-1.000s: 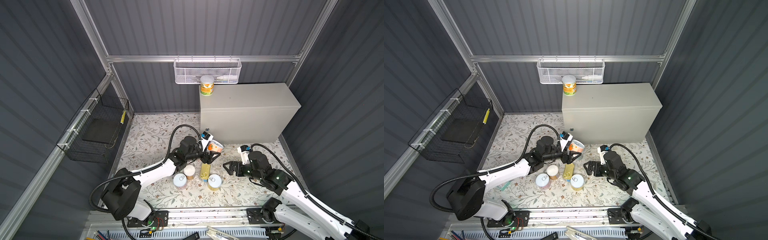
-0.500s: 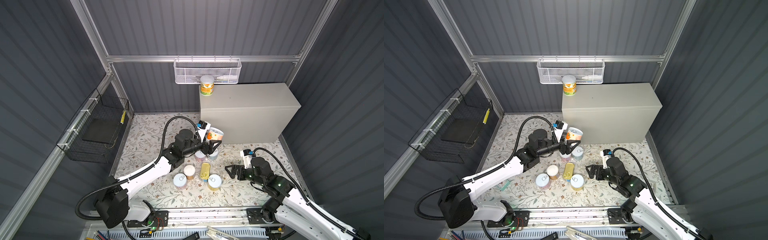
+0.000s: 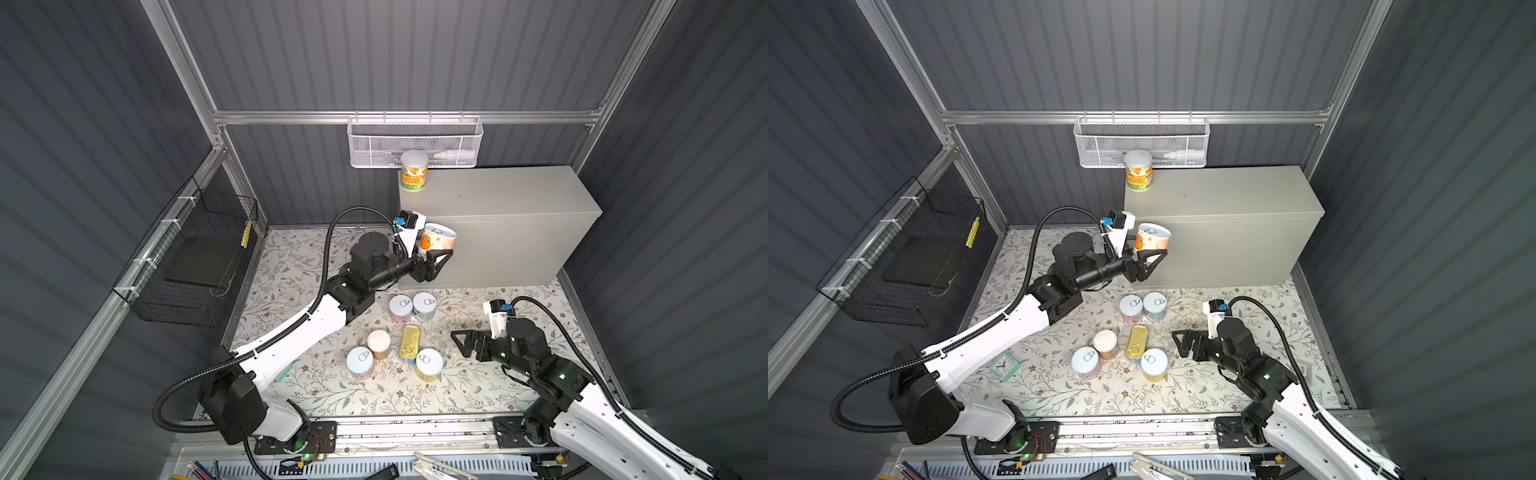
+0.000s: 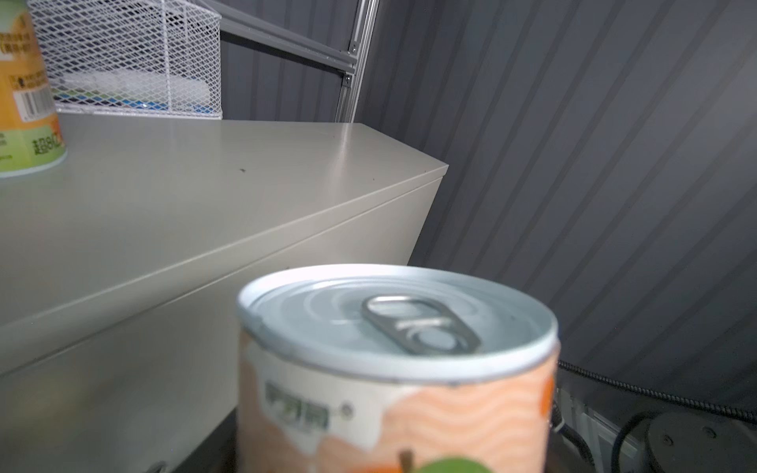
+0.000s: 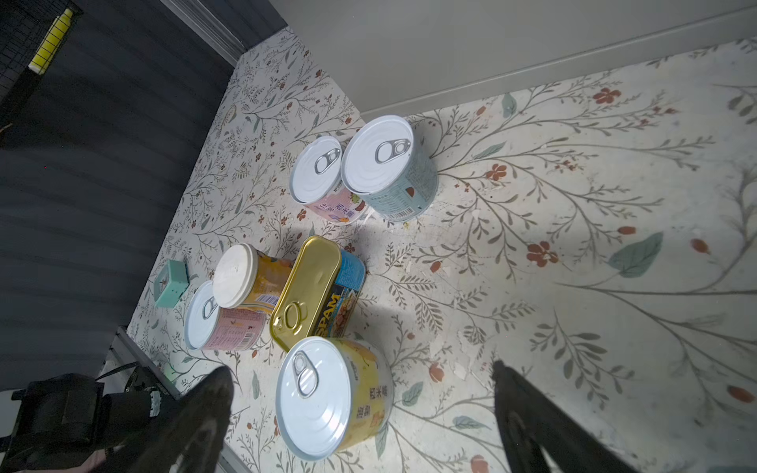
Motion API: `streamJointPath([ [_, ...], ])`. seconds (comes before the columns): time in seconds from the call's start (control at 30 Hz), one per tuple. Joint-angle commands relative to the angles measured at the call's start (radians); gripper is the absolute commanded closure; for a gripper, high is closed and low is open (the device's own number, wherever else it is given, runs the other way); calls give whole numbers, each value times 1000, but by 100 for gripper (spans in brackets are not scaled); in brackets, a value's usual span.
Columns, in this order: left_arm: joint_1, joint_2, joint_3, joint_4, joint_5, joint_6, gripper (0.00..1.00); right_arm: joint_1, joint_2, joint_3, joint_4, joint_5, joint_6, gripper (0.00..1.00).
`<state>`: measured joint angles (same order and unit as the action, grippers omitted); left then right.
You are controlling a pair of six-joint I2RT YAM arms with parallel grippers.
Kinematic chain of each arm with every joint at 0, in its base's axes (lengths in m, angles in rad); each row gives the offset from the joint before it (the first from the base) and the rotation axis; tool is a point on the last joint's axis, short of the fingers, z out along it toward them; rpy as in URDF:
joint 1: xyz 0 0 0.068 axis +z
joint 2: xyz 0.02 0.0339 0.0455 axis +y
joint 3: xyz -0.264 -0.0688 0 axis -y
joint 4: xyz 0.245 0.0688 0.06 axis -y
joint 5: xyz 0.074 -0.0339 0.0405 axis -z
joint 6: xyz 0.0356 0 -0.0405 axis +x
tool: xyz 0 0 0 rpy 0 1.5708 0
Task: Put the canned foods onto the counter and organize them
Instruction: 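Raise the orange can with the left gripper toward the cabinet top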
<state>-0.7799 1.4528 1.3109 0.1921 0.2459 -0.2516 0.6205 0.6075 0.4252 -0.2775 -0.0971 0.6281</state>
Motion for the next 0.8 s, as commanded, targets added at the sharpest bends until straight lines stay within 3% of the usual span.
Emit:
streamJointPath([
  [0.0,4,4,146,22,-21,68,34,1,-21,-13,-2,17,2,1],
  [0.3,4,133,393,-73,-32,171,34,0,-58,-22,-17,31,3,1],
  [0.57,14,199,480,-98,-81,274,33,0,-91,-28,-39,32,21,1],
  [0.77,59,243,518,-100,-78,250,33,0,-107,-58,-16,22,46,1],
])
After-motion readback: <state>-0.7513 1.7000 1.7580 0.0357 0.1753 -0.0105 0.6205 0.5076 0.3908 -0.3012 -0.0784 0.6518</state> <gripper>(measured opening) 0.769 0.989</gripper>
